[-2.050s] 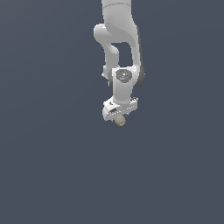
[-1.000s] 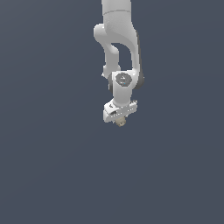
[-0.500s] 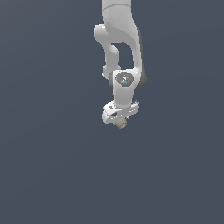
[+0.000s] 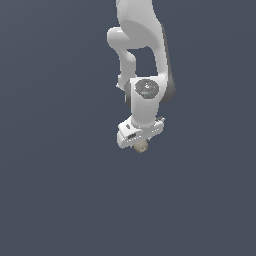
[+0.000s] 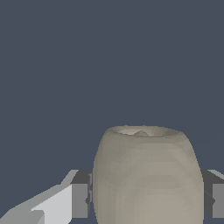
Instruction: Pick up the object and move it to a goal position.
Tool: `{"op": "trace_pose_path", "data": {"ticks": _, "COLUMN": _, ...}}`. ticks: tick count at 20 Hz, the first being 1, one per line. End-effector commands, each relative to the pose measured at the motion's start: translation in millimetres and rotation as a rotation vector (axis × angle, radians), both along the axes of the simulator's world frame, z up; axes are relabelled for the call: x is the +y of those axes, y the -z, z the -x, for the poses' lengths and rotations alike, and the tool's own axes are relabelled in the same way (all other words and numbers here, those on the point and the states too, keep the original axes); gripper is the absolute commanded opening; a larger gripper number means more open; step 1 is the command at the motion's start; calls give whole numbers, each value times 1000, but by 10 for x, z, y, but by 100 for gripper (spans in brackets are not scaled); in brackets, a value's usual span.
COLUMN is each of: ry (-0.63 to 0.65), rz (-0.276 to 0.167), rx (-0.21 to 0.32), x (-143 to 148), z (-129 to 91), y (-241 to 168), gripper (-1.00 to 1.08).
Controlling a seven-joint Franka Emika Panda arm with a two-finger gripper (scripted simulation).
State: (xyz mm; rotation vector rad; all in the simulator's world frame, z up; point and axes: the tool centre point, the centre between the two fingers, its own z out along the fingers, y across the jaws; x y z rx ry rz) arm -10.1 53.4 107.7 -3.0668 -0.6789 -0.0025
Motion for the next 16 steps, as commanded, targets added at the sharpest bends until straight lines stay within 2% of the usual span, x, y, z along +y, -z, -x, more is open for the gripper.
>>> {"op": "trace_pose_path", "data": {"ticks": 1, "ry": 0, "rz": 0, "rx": 1, "x": 10, "z": -133, "y": -104, "gripper": -100}}
{"op": "trace_pose_path", "data": {"ticks": 8, "ry": 0, "rz": 0, "rx": 1, "x": 28, "z": -373, "y": -273, "gripper": -100}}
{"op": "trace_pose_path", "data": {"ticks": 16, "ry": 0, "rz": 1, "rx": 1, "x": 35, "z": -458, "y": -322, "gripper": -100}}
